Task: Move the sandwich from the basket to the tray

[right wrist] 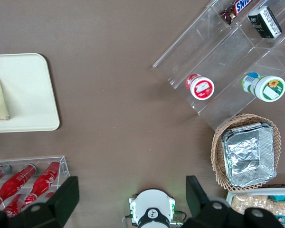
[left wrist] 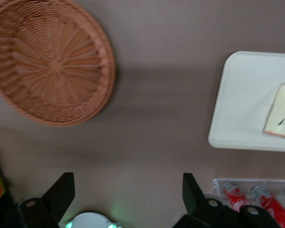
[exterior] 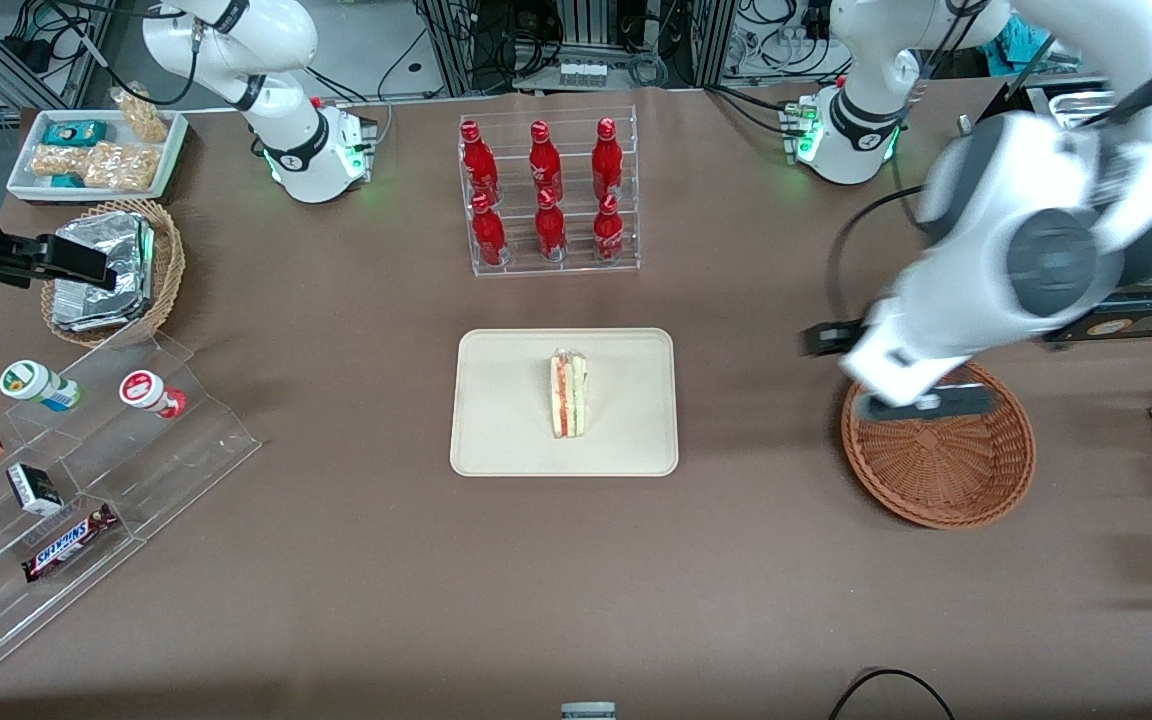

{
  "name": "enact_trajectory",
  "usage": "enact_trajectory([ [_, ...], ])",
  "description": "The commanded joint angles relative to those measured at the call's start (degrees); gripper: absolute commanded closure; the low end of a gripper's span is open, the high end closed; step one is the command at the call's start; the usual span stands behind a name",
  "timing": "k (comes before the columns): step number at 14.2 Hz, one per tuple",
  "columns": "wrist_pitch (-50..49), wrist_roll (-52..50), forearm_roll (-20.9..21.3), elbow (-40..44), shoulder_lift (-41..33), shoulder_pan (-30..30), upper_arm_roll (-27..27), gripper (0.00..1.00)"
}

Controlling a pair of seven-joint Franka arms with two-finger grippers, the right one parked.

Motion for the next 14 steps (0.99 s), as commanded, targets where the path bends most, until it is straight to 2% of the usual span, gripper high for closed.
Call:
enact_trajectory([
  [1,-4.30,4.56,-0.23,-1.84,-3.92,4.80,-0.53,0.00],
  [3,-7.20,6.50,-0.23,-0.53,-5.06,6.91,-0.53,0.00],
  [7,-9.32,5.37,-0.58,4.92,-3.23,6.84,-0.79,0.00],
  [14,-9.31,3.26,0.82,4.50,-3.74,7.19,-0.53,0.00],
])
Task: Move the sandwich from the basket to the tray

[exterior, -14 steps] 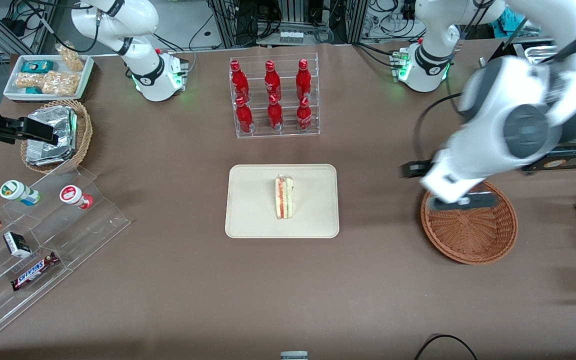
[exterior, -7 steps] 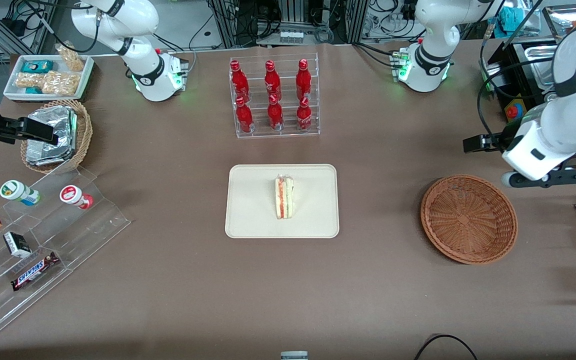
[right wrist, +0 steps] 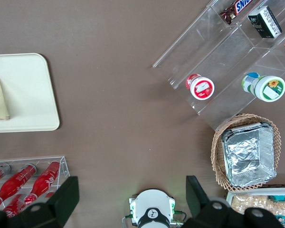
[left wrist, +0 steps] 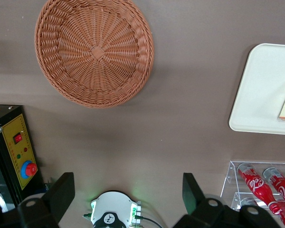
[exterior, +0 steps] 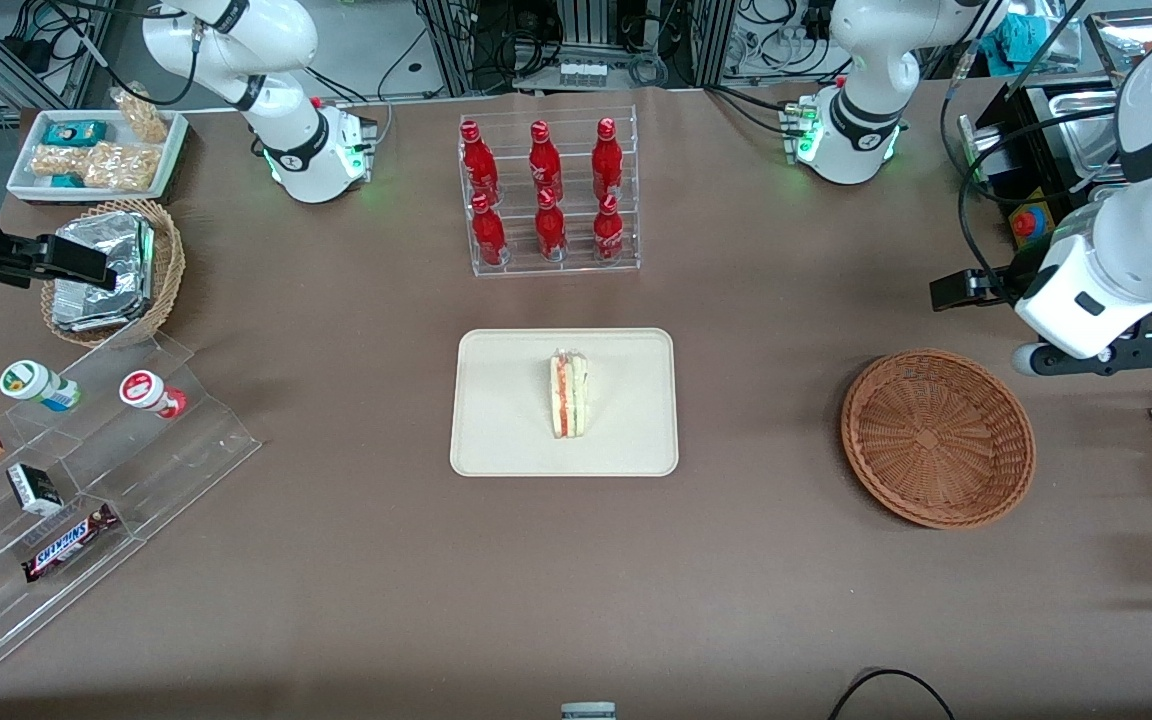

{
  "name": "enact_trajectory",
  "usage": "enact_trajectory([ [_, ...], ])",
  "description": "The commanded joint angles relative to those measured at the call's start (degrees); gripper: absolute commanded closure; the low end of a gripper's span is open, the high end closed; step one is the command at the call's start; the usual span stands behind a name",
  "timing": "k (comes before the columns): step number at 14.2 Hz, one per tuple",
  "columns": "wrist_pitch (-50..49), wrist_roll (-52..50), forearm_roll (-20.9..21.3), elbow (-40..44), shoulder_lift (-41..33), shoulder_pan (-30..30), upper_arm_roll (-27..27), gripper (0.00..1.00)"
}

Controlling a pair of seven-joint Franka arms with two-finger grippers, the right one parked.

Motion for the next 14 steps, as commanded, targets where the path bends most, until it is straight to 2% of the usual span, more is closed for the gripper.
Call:
enact_trajectory([
  [1,-2.86,-1.67,1.48,0.84,-0.70,0.26,-0.34,0.00],
  [4,1.48,-1.94,2.10,-1.61,-2.02,0.35,-0.25,0.00],
  [9,16.18,-2.03,2.28,-14.53,-9.22,0.35,-0.34,0.00],
  [14,15.84,-1.76,1.75,-9.28,-6.42,0.26,-0.43,0.00],
])
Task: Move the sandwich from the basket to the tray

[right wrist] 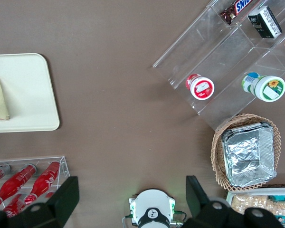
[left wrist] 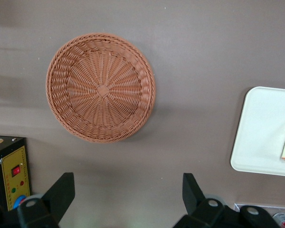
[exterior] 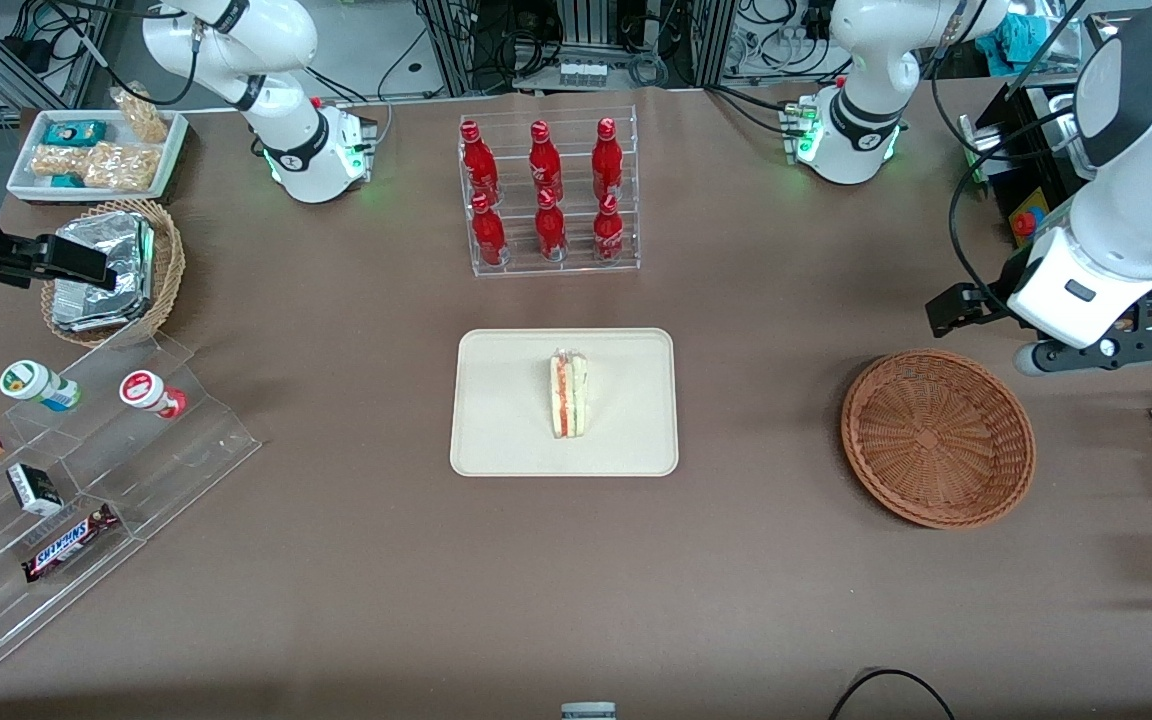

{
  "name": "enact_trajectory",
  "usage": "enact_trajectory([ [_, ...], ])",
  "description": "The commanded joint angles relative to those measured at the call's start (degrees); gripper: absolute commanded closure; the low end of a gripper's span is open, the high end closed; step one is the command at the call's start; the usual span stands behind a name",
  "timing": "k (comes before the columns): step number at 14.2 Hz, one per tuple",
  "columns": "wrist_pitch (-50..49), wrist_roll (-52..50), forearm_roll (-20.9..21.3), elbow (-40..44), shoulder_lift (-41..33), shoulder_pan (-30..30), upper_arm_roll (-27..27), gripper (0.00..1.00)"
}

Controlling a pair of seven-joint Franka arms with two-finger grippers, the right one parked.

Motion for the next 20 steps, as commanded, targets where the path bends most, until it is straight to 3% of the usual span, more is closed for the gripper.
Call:
enact_trajectory([
  [1,0.27,-0.41,0.00,1.97,0.39,0.02,-0.36,0.00],
  [11,-2.62,-0.67,0.00,1.81,-0.13,-0.69,-0.72,0.00],
  [20,-3.24,-0.50,-1.49,-2.15,-3.48,-5.00,5.26,0.00],
])
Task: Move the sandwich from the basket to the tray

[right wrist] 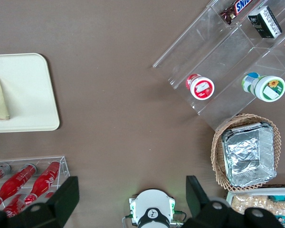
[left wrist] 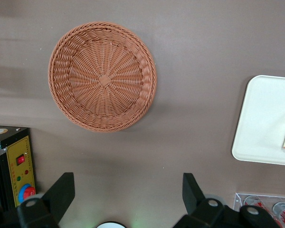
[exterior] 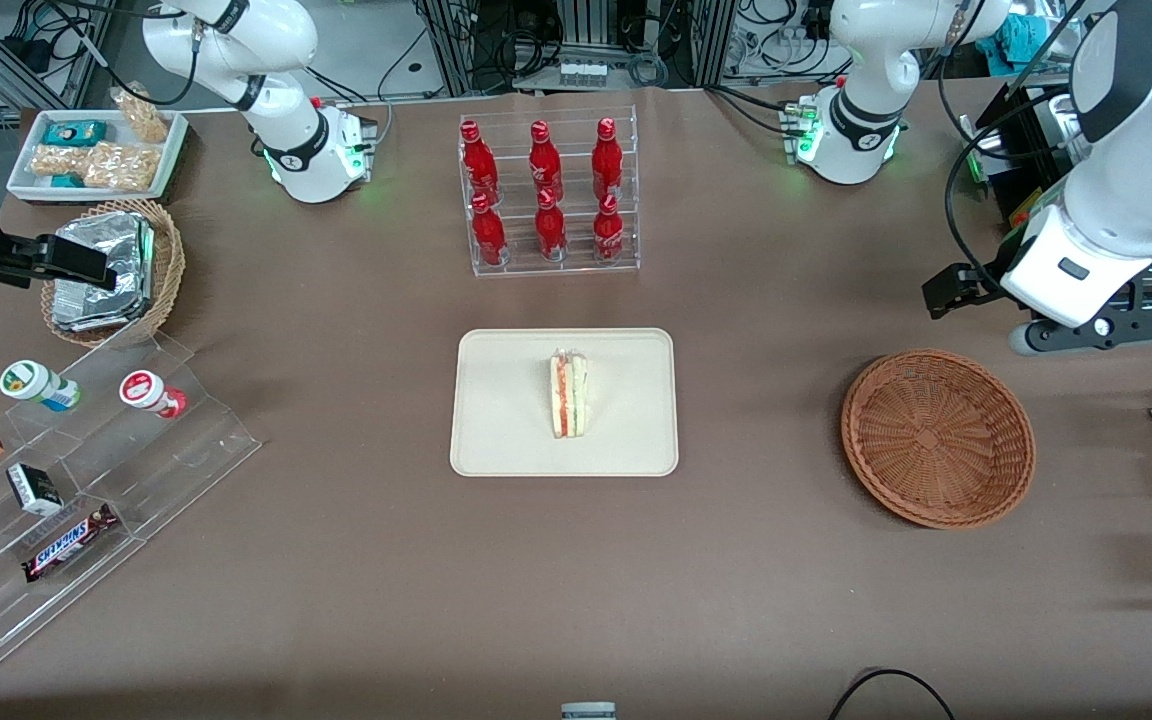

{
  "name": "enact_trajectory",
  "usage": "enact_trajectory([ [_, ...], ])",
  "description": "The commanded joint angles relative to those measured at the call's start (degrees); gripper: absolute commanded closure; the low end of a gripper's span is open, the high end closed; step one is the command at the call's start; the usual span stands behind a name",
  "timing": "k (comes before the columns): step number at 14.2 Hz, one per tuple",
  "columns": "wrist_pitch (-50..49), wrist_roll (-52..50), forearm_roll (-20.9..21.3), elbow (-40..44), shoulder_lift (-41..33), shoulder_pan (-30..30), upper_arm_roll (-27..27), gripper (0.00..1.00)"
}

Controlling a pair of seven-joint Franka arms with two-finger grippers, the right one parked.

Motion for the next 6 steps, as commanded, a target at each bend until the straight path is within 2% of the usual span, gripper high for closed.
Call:
enact_trajectory([
  [1,-0.13,-0.35,-0.86,-0.75,-0.74,-0.50,1.15,0.00],
  [3,-0.56,-0.52,-0.77,2.49,1.81,-0.58,1.15,0.00],
  [6,-0.65,-0.35,-0.77,2.33,1.91,-0.59,1.15,0.00],
])
